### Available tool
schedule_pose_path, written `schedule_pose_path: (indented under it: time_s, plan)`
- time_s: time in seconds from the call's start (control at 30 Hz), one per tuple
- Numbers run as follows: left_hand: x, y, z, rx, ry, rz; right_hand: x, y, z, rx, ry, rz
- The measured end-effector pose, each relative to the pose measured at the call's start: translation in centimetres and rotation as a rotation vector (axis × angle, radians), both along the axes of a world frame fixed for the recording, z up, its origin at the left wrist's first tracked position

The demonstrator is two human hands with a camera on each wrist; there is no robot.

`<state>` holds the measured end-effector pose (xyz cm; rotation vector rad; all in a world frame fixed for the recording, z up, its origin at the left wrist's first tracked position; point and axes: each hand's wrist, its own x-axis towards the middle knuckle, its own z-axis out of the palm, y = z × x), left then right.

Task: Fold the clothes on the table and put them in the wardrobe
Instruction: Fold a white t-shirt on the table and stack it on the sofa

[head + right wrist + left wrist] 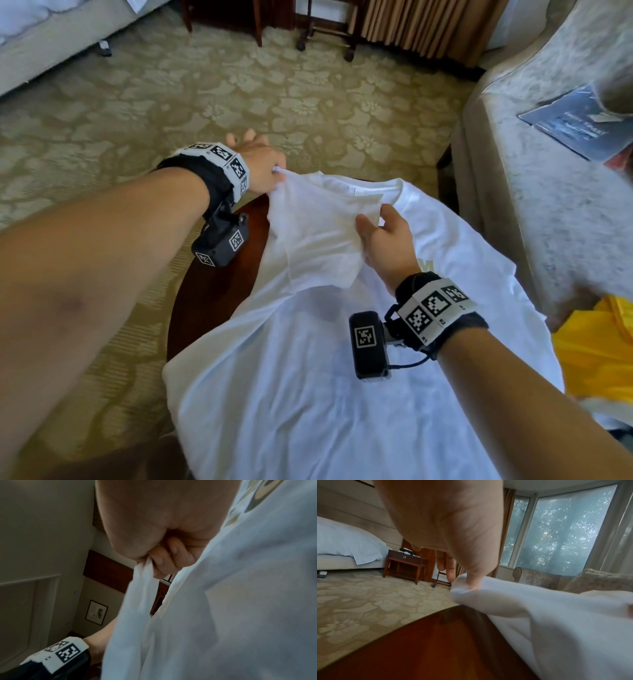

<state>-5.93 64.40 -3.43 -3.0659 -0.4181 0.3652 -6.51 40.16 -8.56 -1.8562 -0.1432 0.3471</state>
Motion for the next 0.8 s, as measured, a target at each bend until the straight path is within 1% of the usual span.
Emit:
schedule_pose_path:
  time_s: [0.1,0.23,0.33,0.4,0.5,0.57,0.7,0.77,0.8]
  plan:
    - [-0.2,0.0,0.1,0.024,-0.031,0.032,-0.2,-0.2,0.3,-0.059,-0.005,0.013]
    - [-0.9,-0.3,-0.9,0.008,-0.071,0.1,0.1,-0.9,-0.2,-0.21,0.02,0.02]
    - [-2.4,-0.4,-1.1,-0.069,-0.054,0.174,-0.1,-1.5,-0.1,-0.278,0.003,-0.023]
    - [-3.9,-0.6,-0.8,-0.176,-0.091,0.214,-0.6,-1.8,0.2,-0.303,0.017,-0.035]
    - [-7.4,-1.1,0.0,-0.388,-0.197,0.292,-2.7,-1.9,1.1,-0.297,0.019,-0.027]
    - [-10.5,-1.5,0.1,-0.507,-0.23,0.38,-5.0,-1.6,1.8,-0.276,0.018,0.02]
    - [-17.5,-3.2,-0.2,-0.658,-0.313,0.488,-10.4,-0.8,3.1,-0.256,0.006,0.182]
    - [-21.0,-4.5,-0.5,-0.701,-0.308,0.531,-13.0,-0.3,3.5,-0.24,0.012,0.276]
    - [-22.5,-5.3,-0.7,-0.743,-0.279,0.578,-14.1,-0.1,3.5,-0.258,-0.005,0.337]
